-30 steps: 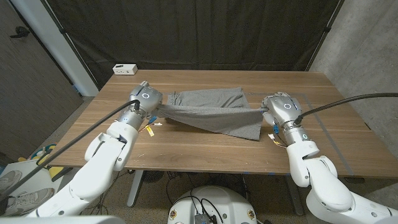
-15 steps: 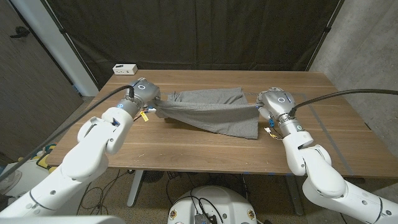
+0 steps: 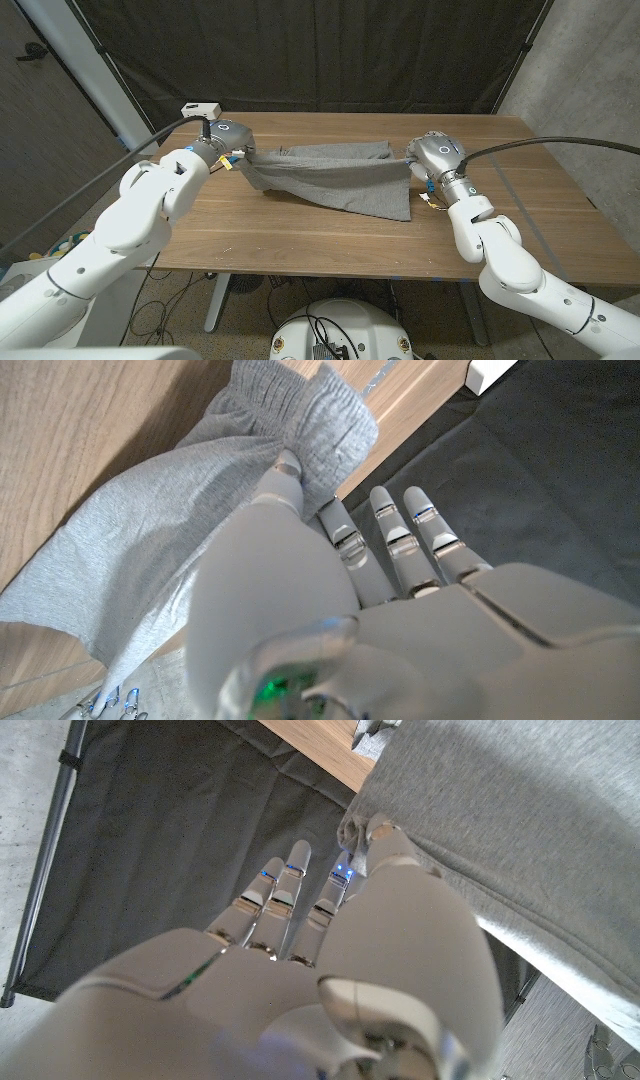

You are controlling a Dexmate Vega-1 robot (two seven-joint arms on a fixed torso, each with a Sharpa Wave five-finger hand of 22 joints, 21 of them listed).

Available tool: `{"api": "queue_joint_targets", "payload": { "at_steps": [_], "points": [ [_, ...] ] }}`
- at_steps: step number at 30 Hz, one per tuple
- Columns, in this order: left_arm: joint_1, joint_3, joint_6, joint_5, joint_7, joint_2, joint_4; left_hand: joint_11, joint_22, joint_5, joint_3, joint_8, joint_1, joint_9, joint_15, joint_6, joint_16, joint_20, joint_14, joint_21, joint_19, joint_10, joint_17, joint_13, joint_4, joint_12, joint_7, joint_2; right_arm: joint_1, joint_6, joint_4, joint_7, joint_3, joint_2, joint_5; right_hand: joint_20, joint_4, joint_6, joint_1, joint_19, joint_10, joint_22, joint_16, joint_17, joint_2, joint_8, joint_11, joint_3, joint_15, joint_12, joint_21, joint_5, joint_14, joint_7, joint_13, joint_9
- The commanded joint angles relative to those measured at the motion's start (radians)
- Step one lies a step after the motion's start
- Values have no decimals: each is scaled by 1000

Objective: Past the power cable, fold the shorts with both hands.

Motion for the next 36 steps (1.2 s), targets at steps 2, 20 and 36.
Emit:
{"api": "queue_joint_targets", "payload": {
  "at_steps": [2,20,36],
  "points": [
    [-227,101,51,-189,-98,91,101,-15,3,11,-2,-3,10,4,-168,0,-2,3,2,9,1,19,4,4,7,-5,-1,1,80,96,83,36,-5,44,10,-23,3,40,7,-4,-1,3,-2,2,9,2,3,-1,-178,-2,4,-3,0,24,6,6],
    [-490,313,88,-315,-92,147,229,-15,3,21,-6,-17,10,6,-166,-14,-1,7,4,15,-1,9,5,10,14,-13,14,9,164,136,180,3,-31,86,10,-23,4,40,11,-5,2,3,-4,4,10,-1,3,-5,-178,-4,4,-6,0,25,7,8],
    [-609,427,105,-292,-93,134,294,-13,7,49,12,-51,16,14,-163,-74,-2,14,-5,30,-11,-49,7,32,41,-37,28,72,277,186,281,18,-82,118,13,-24,6,43,13,-4,4,3,-6,6,11,-5,3,-8,-178,-5,4,-9,3,20,8,8]
  ]
}}
